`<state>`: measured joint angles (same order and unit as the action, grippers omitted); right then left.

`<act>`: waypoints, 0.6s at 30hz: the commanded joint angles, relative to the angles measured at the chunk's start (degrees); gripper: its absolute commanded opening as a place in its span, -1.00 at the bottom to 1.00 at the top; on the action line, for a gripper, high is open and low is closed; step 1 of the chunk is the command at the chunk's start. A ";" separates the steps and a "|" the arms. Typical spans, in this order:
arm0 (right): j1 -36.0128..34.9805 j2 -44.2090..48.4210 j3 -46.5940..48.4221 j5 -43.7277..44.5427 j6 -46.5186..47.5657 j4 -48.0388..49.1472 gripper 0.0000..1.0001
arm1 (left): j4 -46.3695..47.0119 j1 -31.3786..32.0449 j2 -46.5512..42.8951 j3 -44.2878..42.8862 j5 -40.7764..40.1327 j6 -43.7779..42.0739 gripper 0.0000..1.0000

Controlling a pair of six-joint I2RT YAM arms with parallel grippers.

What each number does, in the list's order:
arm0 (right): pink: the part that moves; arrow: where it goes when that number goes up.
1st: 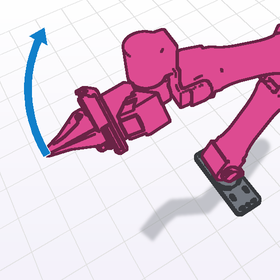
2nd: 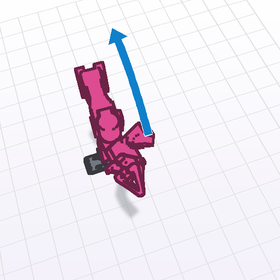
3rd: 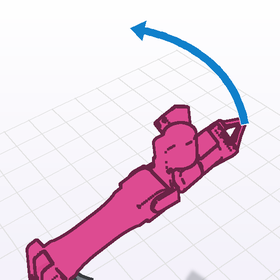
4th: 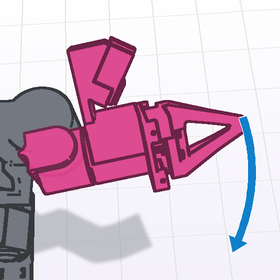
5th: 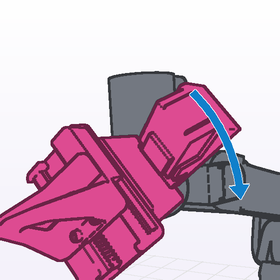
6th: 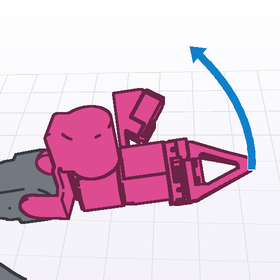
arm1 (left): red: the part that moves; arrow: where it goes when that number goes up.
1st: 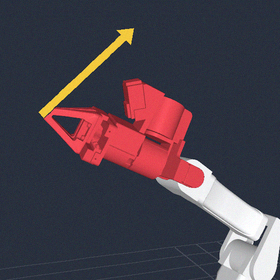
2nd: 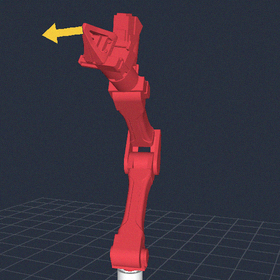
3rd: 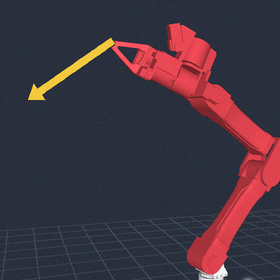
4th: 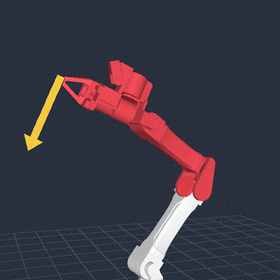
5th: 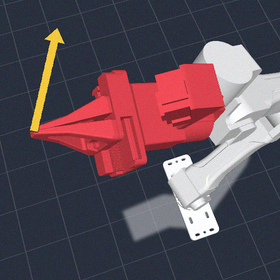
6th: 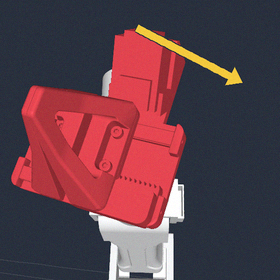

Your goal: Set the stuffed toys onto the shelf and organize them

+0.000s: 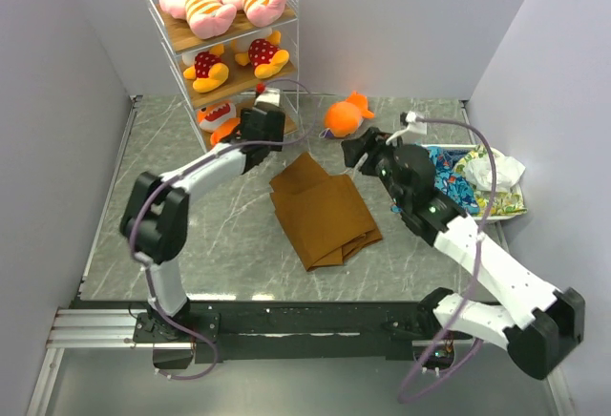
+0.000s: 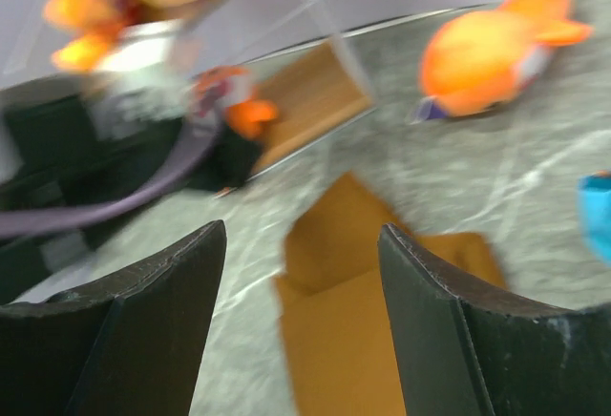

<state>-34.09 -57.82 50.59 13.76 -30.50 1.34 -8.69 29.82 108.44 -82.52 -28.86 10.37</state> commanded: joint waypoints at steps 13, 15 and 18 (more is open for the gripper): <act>14.13 -36.38 26.28 -0.49 2.03 -5.19 0.48 | 2.02 -0.47 -31.27 19.76 36.42 6.95 0.93; 14.40 -41.74 30.07 -0.40 0.98 -5.91 0.48 | 1.13 -0.56 -34.08 21.08 38.60 4.23 0.93; 14.92 -47.89 34.20 -0.49 -2.45 -5.39 0.48 | 1.04 -0.47 -37.51 23.80 37.83 2.29 0.93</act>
<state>-20.03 -100.88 78.81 13.41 -29.78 -3.11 -8.08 29.30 75.61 -61.43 4.99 16.03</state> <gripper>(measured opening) 0.739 0.967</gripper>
